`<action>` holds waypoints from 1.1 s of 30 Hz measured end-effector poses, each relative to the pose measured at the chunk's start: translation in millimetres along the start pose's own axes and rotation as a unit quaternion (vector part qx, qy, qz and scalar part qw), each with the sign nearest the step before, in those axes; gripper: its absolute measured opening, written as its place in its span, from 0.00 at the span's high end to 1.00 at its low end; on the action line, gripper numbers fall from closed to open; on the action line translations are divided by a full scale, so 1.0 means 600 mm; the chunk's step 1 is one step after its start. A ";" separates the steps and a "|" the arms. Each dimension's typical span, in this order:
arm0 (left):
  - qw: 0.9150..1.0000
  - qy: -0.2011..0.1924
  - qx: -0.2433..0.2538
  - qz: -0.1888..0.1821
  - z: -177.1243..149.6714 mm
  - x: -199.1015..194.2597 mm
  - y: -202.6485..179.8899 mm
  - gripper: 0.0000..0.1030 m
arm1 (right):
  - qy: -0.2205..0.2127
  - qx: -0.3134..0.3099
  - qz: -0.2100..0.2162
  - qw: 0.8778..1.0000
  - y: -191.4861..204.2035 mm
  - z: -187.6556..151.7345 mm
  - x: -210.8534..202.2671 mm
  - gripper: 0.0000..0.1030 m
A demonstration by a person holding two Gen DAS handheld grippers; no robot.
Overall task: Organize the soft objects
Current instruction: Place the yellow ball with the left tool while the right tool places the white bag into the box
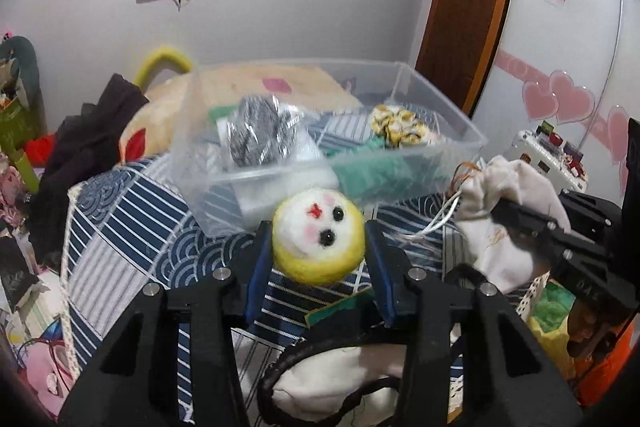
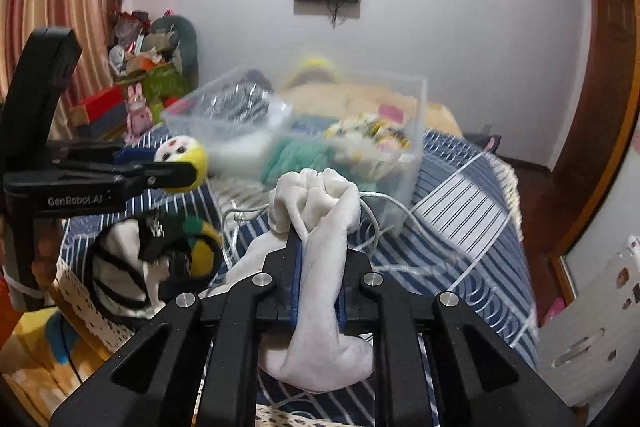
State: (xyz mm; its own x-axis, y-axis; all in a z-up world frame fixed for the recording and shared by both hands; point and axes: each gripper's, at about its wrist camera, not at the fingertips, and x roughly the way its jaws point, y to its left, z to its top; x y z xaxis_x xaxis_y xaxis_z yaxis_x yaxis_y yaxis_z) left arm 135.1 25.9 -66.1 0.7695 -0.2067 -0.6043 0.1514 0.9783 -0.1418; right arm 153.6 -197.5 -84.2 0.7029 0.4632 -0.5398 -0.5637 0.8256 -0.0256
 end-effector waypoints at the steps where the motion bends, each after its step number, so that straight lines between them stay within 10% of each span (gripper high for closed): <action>1: 1.000 -0.007 0.000 0.002 0.004 -0.007 0.000 0.57 | -0.005 0.000 -0.002 1.000 -0.001 0.004 -0.004 0.89; 18: 0.997 -0.075 -0.009 0.016 0.085 -0.037 0.000 0.57 | -0.102 0.003 -0.034 0.994 -0.014 0.109 -0.026 0.89; 33: 0.999 -0.022 -0.012 0.021 0.117 0.065 0.009 0.57 | -0.076 -0.012 -0.042 0.996 0.008 0.148 0.059 0.89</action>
State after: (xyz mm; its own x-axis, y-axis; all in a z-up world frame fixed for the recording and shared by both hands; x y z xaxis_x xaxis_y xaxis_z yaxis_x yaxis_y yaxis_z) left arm 209.4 24.4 -35.4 0.8011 -0.1647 -0.5754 0.1049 0.9851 -0.1360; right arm 214.2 -148.7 -28.5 0.8047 0.4372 -0.4016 -0.5088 0.8565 -0.0870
